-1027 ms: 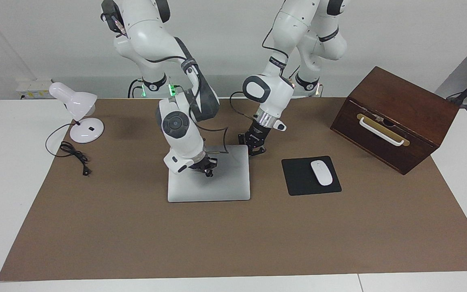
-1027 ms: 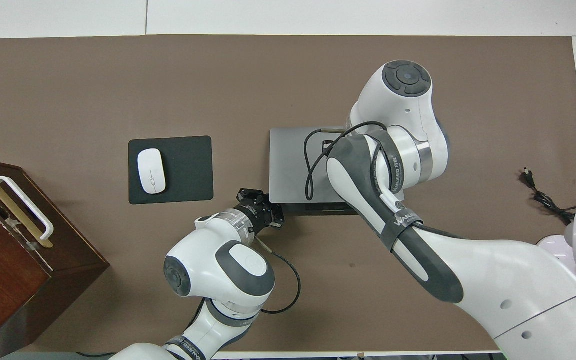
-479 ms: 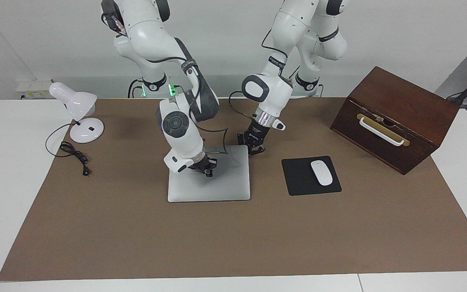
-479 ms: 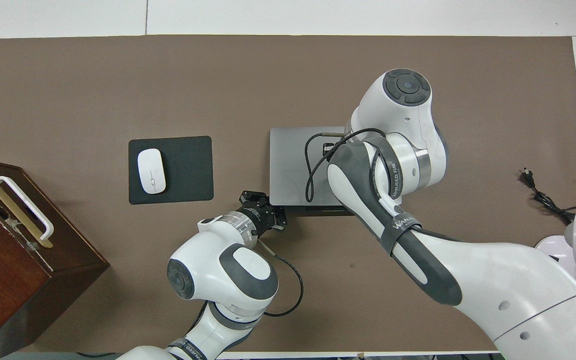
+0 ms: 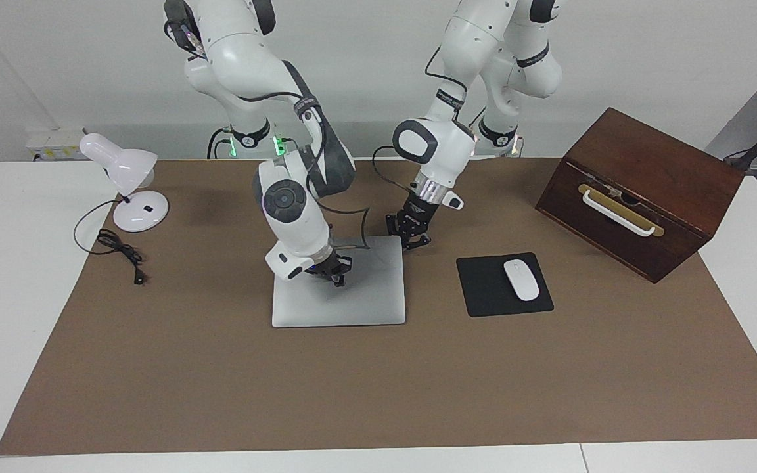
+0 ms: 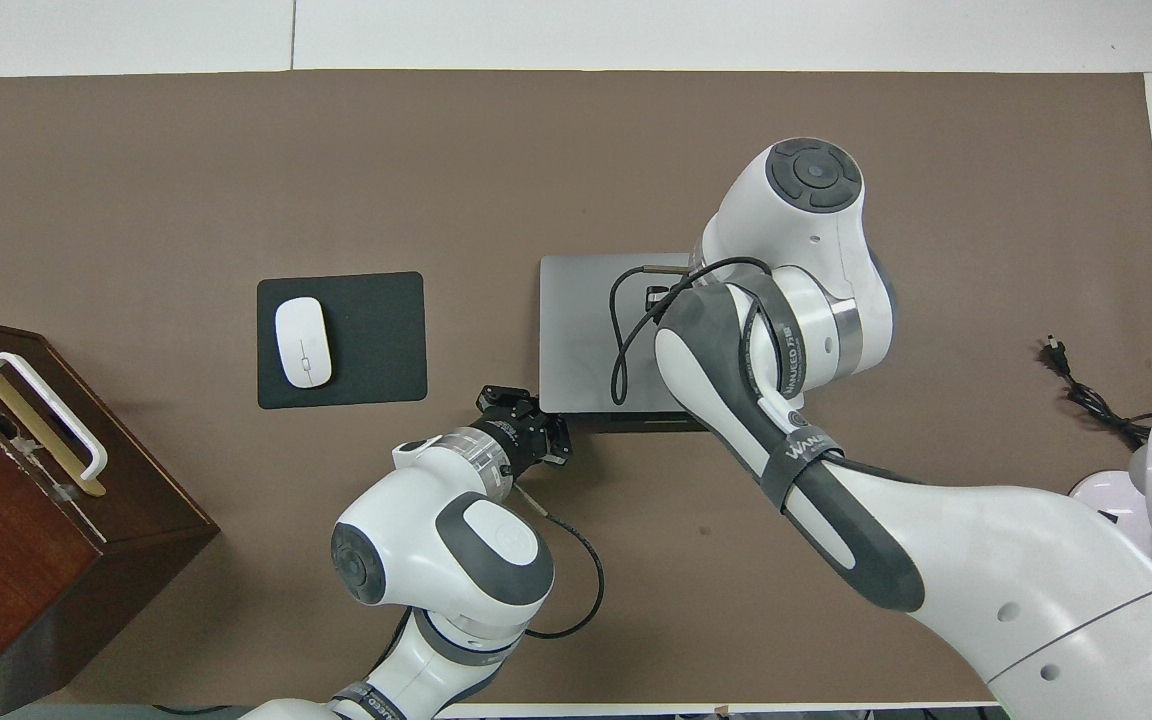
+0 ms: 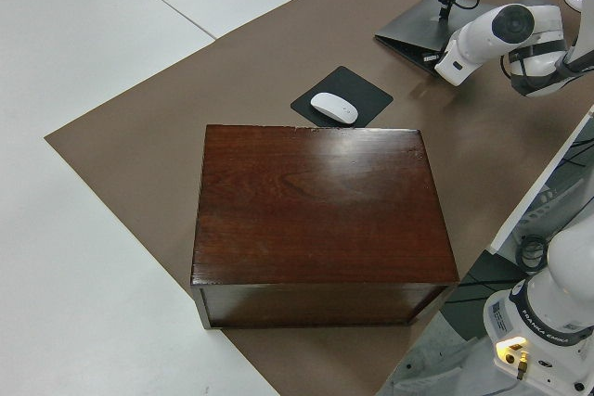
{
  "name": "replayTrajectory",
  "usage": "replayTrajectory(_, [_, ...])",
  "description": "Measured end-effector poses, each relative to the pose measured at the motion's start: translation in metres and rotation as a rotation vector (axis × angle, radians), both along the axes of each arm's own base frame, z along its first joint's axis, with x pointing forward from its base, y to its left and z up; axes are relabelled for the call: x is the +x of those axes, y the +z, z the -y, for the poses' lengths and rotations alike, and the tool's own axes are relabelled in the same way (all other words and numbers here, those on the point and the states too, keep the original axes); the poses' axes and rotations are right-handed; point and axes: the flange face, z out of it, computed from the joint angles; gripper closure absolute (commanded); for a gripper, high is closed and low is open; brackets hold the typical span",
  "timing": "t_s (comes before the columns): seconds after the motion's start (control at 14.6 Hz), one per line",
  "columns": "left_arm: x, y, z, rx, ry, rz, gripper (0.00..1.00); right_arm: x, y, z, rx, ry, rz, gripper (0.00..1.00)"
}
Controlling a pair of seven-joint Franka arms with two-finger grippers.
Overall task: Close laptop with both arms
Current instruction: 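Press the closed lid flat with the right gripper while the left gripper steadies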
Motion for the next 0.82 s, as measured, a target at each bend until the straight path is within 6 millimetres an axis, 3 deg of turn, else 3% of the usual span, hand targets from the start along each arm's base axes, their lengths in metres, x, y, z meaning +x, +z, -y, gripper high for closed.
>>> replayTrajectory(0.48, [-0.005, 0.001, -0.004, 0.006, -0.003, -0.003, 1.00, 0.011, 0.045, 0.008, 0.003, -0.005, 0.007, 1.00])
replayTrajectory(0.82, [-0.006, 0.001, -0.005, 0.007, -0.004, -0.003, 1.00, 0.016, 0.056, 0.014, 0.004, -0.015, 0.021, 1.00])
